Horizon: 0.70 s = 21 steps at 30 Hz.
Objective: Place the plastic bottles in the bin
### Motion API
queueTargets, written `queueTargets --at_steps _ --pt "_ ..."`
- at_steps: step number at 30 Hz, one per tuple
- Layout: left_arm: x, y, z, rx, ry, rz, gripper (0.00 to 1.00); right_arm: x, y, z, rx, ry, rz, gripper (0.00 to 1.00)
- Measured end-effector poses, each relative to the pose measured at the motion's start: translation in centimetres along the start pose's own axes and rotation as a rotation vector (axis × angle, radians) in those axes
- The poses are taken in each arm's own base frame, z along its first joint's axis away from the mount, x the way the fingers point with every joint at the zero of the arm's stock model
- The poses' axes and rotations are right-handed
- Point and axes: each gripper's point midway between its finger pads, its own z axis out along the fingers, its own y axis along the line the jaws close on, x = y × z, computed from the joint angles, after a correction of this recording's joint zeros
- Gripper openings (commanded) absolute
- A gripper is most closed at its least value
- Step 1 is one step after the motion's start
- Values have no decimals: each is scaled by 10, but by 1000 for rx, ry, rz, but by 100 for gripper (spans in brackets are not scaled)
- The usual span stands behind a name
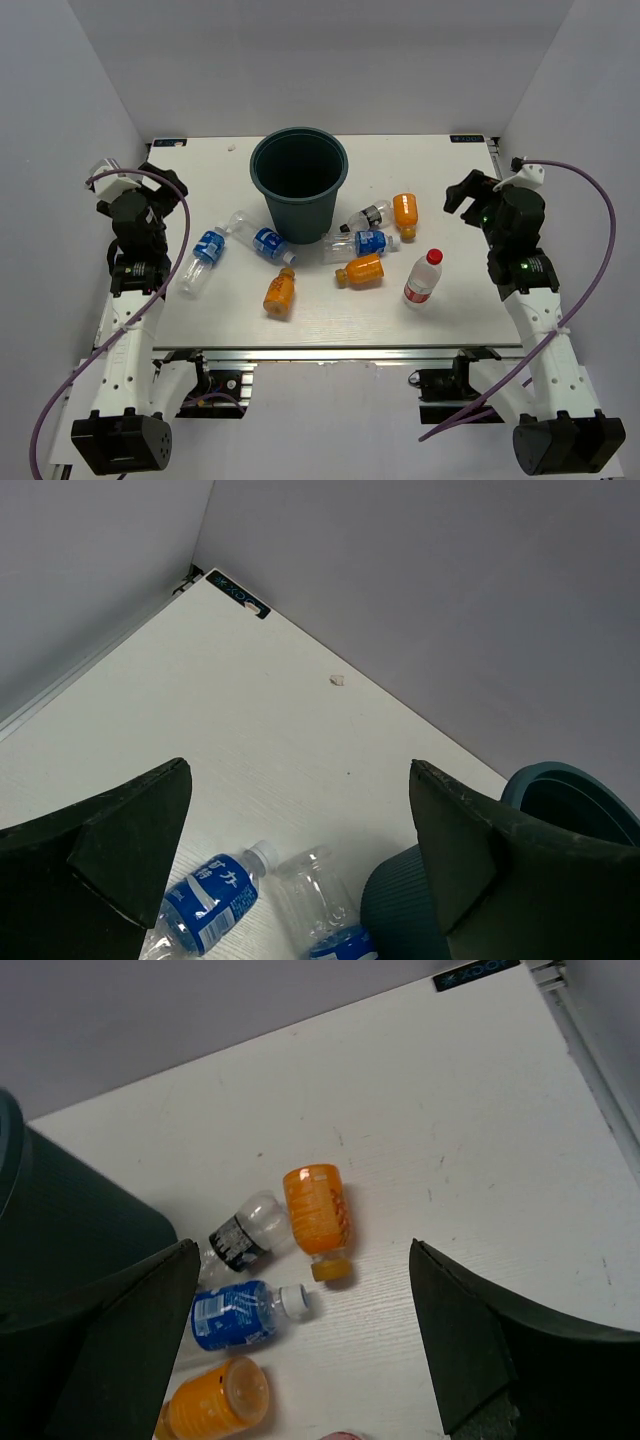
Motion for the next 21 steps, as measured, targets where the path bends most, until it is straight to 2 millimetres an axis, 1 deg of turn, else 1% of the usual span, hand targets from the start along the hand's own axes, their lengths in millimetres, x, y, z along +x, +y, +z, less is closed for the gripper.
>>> queueTargets --at_steps 3,7,11,12,14,17,18,19,21 --pt "1 1 0 -2 5 2 98 9 11 -2 -74 44 -24 90" --pt "2 1 0 -3 8 4 98 19 26 -11 -178 103 -72 89" --pt "5 3 0 -6 14 9 98 17 39 -22 -234 154 -104 89" --pt "7 4 0 -8 18 10 98 16 42 -24 -245 158 -108 89" --pt "16 8 1 -15 36 16 98 21 51 -28 -260 188 -125 90" --pt "27 14 2 -32 69 27 98 40 68 -32 -235 263 -182 89" --pt "30 15 2 -37 78 30 98 47 67 -32 -205 286 -200 89" --pt "33 16 2 -41 84 32 98 60 74 -34 -206 326 -228 89" --pt "36 18 2 -46 93 36 98 79 70 -37 -153 387 -265 89"
